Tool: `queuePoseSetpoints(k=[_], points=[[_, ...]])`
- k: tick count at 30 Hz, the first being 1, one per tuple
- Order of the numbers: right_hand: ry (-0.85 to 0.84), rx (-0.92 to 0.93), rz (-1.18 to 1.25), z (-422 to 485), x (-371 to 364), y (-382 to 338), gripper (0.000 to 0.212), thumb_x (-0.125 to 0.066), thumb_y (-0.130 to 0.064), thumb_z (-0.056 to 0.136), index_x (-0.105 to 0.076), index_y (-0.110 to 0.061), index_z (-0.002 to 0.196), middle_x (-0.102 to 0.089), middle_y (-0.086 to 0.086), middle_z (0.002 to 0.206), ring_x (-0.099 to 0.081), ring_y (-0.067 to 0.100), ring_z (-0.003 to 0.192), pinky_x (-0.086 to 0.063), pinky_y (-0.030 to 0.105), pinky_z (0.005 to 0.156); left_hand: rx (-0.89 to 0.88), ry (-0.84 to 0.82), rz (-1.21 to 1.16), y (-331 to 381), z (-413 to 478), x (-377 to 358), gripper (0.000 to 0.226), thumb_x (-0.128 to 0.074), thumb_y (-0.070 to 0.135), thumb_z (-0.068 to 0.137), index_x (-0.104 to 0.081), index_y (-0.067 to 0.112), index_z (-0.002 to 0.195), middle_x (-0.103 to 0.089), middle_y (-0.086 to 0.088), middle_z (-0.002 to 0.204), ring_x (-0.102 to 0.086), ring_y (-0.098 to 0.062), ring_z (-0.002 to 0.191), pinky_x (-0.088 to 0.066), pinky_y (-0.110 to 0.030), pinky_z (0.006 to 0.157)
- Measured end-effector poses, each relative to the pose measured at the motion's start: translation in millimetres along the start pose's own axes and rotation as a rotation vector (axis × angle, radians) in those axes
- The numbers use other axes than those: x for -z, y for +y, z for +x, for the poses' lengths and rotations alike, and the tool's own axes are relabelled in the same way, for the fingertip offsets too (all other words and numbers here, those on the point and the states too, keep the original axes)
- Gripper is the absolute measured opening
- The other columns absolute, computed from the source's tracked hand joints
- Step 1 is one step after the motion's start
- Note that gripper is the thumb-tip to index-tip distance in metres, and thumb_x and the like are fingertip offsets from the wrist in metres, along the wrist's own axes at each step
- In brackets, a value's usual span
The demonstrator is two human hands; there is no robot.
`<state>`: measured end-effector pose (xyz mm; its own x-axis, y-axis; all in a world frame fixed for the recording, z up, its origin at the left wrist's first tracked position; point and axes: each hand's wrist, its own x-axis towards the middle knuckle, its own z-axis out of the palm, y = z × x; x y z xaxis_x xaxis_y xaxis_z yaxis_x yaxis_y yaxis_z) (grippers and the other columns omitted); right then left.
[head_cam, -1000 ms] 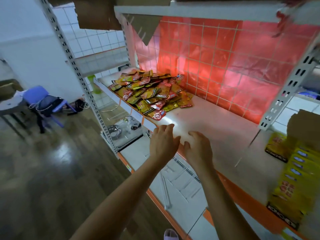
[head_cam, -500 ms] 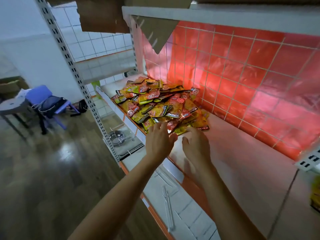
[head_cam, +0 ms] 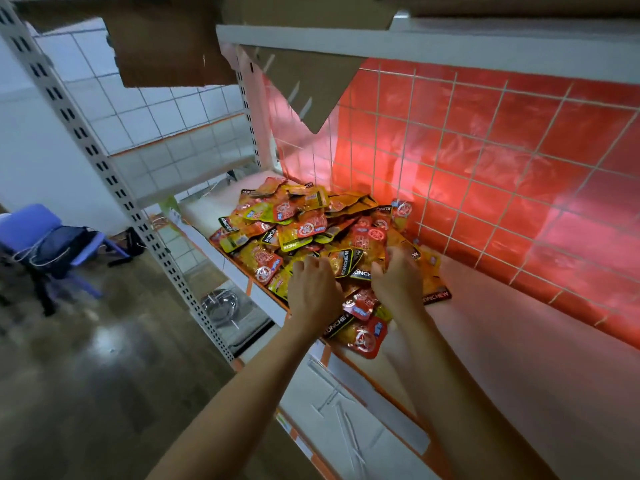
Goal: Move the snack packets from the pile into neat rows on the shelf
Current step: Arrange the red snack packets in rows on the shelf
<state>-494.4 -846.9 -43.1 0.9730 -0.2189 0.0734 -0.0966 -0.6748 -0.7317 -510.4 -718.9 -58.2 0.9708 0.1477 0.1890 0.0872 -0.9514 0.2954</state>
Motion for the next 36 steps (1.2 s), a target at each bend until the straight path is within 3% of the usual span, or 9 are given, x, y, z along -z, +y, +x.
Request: queuePoseSetpoints(k=[3, 8, 14, 20, 24, 27, 30, 33, 36], points=[[0.048, -0.031, -0.048, 12, -13, -6, 0.037, -0.058, -0.032, 0.089, -0.054, -0.014, 0.121, -0.061, 0.009, 0.110, -0.056, 0.030, 0.106, -0.046, 0.034, 0.085, -0.084, 0.056, 0.016, -9, 7, -2, 0.020, -0.048, 0.015, 0.090, -0.058, 0.007, 0.105, -0.061, -0.011, 0.112, -0.050, -0.031, 0.108, -0.045, -0.034, 0.072], [0.087, -0.131, -0.153, 27, -25, -13, 0.059, -0.059, -0.047, 0.083, -0.047, -0.014, 0.131, -0.056, 0.015, 0.124, -0.051, 0.035, 0.117, -0.045, 0.048, 0.098, -0.257, 0.210, 0.013, -20, 13, -1, 0.014, -0.066, 0.016, 0.082, -0.069, 0.015, 0.096, -0.071, -0.001, 0.089, -0.059, -0.028, 0.081, -0.033, -0.027, 0.048], [0.065, -0.212, -0.115, 25, -22, -17, 0.039, -0.065, -0.026, 0.085, -0.053, -0.006, 0.116, -0.061, 0.013, 0.114, -0.058, 0.032, 0.108, -0.044, 0.034, 0.084, -0.434, 0.174, -0.269, -22, 12, -6, 0.039, -0.066, 0.027, 0.082, -0.059, 0.014, 0.119, -0.063, -0.006, 0.117, -0.067, -0.029, 0.077, -0.052, -0.034, 0.049], [0.163, -0.191, 0.221, 6, -7, -3, 0.026, -0.055, -0.007, 0.081, -0.065, -0.013, 0.104, -0.067, 0.004, 0.096, -0.060, 0.023, 0.088, -0.041, 0.028, 0.069, -0.482, 0.301, -0.573, -7, 1, -4, 0.038, -0.035, 0.028, 0.099, -0.064, 0.004, 0.105, -0.067, -0.009, 0.101, -0.063, -0.023, 0.081, -0.048, -0.031, 0.065], [0.244, -0.306, 0.466, -11, 5, 12, 0.019, -0.056, -0.011, 0.084, -0.065, -0.019, 0.099, -0.066, -0.001, 0.086, -0.061, 0.012, 0.074, -0.047, 0.028, 0.067, -0.352, 0.249, -0.724, 3, -1, -6, 0.024, -0.053, 0.029, 0.095, -0.068, 0.011, 0.091, -0.068, 0.000, 0.082, -0.060, -0.012, 0.072, -0.041, -0.024, 0.061], [0.333, -0.361, 0.565, -25, 10, 25, 0.028, -0.065, -0.033, 0.069, -0.067, -0.020, 0.094, -0.070, 0.000, 0.089, -0.067, 0.021, 0.083, -0.056, 0.044, 0.078, -0.263, 0.130, -0.869, 11, -5, -9, 0.011, -0.072, 0.018, 0.083, -0.068, 0.014, 0.093, -0.067, 0.006, 0.087, -0.059, 0.004, 0.072, -0.040, -0.008, 0.066], [0.398, -0.392, 0.605, -40, 20, 41, 0.025, -0.068, -0.029, 0.068, -0.066, -0.020, 0.091, -0.071, 0.004, 0.091, -0.068, 0.025, 0.085, -0.056, 0.047, 0.080, -0.298, 0.086, -0.930, 22, -15, -9, 0.038, -0.076, 0.008, 0.076, -0.060, 0.010, 0.111, -0.053, 0.000, 0.107, -0.050, 0.000, 0.089, -0.031, 0.001, 0.079], [0.473, -0.416, 0.616, -57, 35, 56, 0.032, -0.070, -0.030, 0.068, -0.069, -0.015, 0.096, -0.072, 0.007, 0.089, -0.069, 0.028, 0.084, -0.057, 0.048, 0.078, -0.303, 0.018, -0.975, 39, -28, -10, 0.069, -0.076, 0.007, 0.075, -0.043, 0.011, 0.135, -0.041, -0.007, 0.132, -0.039, -0.016, 0.124, -0.030, -0.019, 0.103], [0.564, -0.448, 0.639, -76, 52, 71, 0.022, -0.071, -0.019, 0.075, -0.069, -0.015, 0.097, -0.072, 0.011, 0.090, -0.069, 0.030, 0.082, -0.057, 0.048, 0.075, -0.261, -0.082, -1.064, 57, -42, -15, 0.093, -0.079, 0.007, 0.073, -0.025, 0.020, 0.148, -0.029, -0.005, 0.149, -0.028, -0.018, 0.140, -0.034, -0.043, 0.112]])
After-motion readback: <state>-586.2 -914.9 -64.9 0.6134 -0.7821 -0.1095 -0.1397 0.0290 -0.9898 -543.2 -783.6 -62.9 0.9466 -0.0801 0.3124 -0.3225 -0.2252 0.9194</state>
